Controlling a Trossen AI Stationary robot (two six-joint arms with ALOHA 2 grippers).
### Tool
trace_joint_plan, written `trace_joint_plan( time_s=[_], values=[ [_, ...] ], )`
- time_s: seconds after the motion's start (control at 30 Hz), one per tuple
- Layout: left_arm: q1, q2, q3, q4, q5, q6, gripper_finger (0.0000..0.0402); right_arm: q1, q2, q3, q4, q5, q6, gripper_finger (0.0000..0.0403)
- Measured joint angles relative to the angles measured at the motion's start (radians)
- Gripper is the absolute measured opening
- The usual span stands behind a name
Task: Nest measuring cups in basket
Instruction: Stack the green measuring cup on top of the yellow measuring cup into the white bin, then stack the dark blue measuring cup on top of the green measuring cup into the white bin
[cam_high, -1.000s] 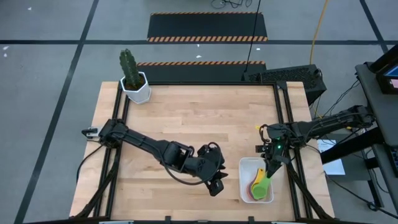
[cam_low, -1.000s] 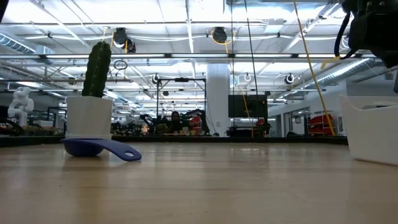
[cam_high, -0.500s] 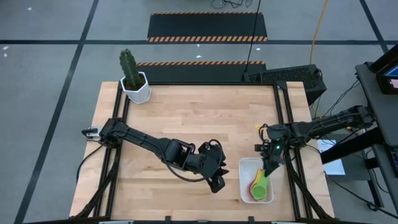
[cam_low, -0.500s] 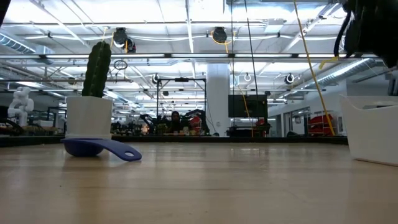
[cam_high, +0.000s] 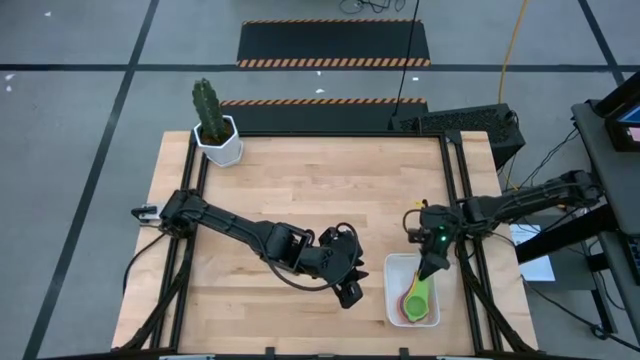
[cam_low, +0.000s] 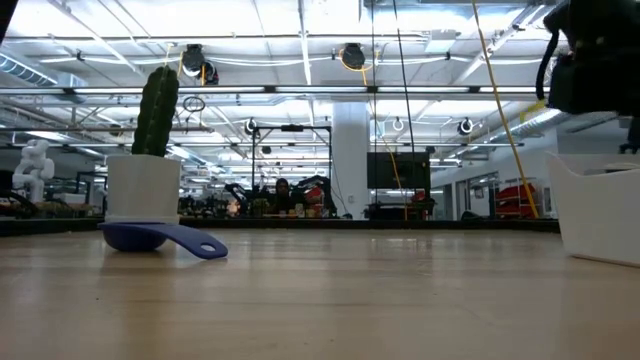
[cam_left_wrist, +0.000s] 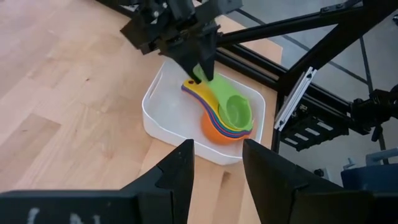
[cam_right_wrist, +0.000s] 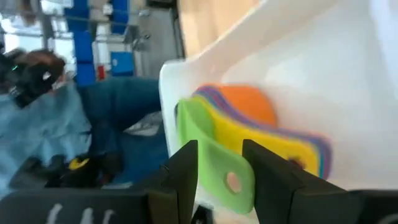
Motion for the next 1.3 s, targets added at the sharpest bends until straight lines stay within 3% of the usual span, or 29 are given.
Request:
trace_joint_plan(
  time_s=[0.3, 0.67, 0.9, 1.13, 1.3],
  values=[
    [0.003, 0.0, 0.0, -0.001, -0.002, 0.003, 0.0138, 0.0, -0.001, 0.061, -0.155, 0.053, -0.071, 0.012],
    [0.015, 0.0, 0.0, -0.009, -0.002, 0.008, 0.0138, 0.0, -0.002, 0.152, -0.338, 0.196, -0.168, 0.012],
    [0.031, 0.0, 0.0, -0.179, 0.009, -0.081, 0.0138, 0.0, -0.002, 0.211, -0.438, 0.23, -0.182, 0.0119],
    [0.077, 0.0, -0.002, -0.515, 0.179, -0.218, 0.0138, 0.0, -0.002, 0.284, -0.424, 0.279, -0.083, 0.0119],
    [0.126, 0.002, -0.056, -0.611, 0.307, -0.172, 0.0138, 0.0, -0.002, 0.326, -0.361, 0.341, 0.004, 0.0119]
  ],
)
